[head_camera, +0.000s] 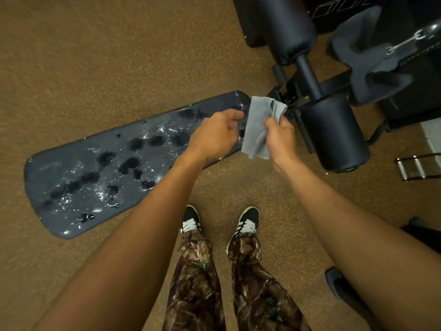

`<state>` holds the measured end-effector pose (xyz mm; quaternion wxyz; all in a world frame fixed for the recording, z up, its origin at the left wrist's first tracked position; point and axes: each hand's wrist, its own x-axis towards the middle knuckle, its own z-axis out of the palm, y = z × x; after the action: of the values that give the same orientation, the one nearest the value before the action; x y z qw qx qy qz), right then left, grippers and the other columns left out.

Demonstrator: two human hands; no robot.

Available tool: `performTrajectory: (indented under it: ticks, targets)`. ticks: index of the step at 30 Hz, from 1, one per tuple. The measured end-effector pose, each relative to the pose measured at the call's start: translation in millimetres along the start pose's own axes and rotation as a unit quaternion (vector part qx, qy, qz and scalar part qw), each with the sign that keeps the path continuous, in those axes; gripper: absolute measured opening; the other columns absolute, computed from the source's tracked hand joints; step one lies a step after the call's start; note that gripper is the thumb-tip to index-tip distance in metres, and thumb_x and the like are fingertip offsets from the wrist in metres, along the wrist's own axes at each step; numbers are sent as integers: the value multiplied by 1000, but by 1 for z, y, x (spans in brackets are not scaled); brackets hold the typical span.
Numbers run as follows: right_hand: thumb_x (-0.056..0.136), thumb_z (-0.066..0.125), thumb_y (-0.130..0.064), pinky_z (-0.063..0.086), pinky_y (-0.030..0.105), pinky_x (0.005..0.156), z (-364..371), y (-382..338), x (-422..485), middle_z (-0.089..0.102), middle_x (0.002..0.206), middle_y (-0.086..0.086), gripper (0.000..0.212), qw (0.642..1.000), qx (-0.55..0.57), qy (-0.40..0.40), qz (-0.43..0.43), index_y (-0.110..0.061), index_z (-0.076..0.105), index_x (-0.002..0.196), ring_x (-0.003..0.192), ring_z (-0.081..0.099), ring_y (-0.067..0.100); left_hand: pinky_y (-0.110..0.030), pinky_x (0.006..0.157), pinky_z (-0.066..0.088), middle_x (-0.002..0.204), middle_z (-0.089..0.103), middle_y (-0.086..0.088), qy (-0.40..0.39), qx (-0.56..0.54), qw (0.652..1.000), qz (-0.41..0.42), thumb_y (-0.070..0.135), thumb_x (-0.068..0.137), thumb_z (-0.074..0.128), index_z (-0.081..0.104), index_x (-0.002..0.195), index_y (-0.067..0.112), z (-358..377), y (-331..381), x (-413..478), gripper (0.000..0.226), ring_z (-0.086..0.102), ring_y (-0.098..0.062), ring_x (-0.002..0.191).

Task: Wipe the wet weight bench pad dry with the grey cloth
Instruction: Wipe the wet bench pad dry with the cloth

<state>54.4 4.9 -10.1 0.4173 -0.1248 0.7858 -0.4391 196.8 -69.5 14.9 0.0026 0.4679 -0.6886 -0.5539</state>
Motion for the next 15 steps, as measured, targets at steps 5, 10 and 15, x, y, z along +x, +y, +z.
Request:
performTrajectory:
  ticks: [5,10,15]
  targets:
    - [100,46,-22,47,28,85,6,5,37,63,119,-2,38,984,-156,56,-69,-25,56,136,111,60,17,-49,102,48,132,66,-4,-17,186,982,-16,28,100,53,50,143,29,0,-41,17,44,59,-28,125]
    - [98,47,-12,33,30,106,13,36,79,45,152,4,56,886,-400,13,-235,-25,36,152,136,42,23,-44,100,46,143,54,-9,-28,244,969,22,41,102,52,44,147,26,20,-86,23,48,52,-32,128]
    - [100,47,-34,16,52,121,31,108,106,1,167,6,72,745,-616,-171,-191,-32,4,158,152,7,32,-53,117,29,165,21,-14,-32,391,920,27,56,100,44,20,158,31,40,-123,35,67,26,-36,147]
